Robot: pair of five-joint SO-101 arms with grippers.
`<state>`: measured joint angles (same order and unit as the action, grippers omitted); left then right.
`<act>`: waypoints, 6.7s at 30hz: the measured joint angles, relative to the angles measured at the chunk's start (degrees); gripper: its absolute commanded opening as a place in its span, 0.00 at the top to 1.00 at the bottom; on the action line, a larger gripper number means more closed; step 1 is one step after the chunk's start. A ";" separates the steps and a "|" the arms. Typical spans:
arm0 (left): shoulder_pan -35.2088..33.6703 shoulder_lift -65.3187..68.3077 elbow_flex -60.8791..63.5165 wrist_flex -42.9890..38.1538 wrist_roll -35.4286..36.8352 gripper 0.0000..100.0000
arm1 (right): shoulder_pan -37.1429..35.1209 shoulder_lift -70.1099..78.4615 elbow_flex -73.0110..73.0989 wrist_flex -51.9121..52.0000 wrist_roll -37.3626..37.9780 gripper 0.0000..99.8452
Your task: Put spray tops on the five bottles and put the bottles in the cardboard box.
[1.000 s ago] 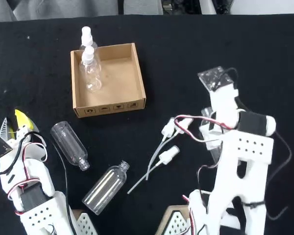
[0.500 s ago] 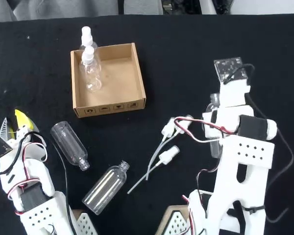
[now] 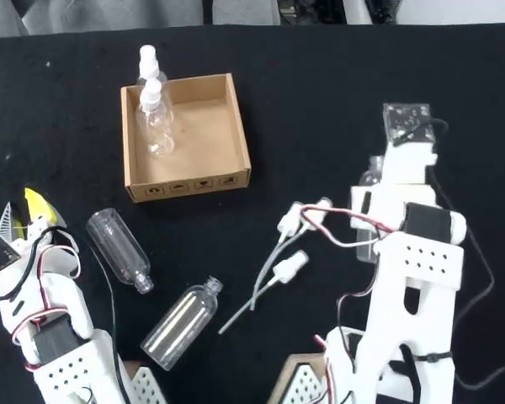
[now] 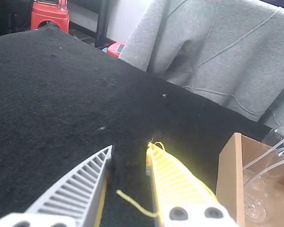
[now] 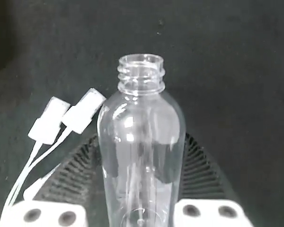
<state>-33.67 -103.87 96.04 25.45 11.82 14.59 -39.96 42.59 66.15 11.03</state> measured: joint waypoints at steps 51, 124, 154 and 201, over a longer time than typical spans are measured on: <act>43.69 0.00 -18.64 23.47 -12.92 0.79 | 13.54 -10.37 15.56 -15.03 -10.02 0.90; 77.80 98.99 -66.37 24.00 -10.73 0.79 | 20.84 -10.37 15.56 -15.38 -11.96 0.90; 80.35 115.34 -80.79 32.00 -10.46 0.79 | 20.84 -10.37 16.53 -15.38 -11.96 0.90; 81.05 114.55 -85.63 41.67 -10.29 0.95 | 20.84 -10.37 16.53 -15.74 -11.96 0.90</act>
<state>47.38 10.68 10.42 67.12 1.54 35.43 -50.33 59.12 50.42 -0.92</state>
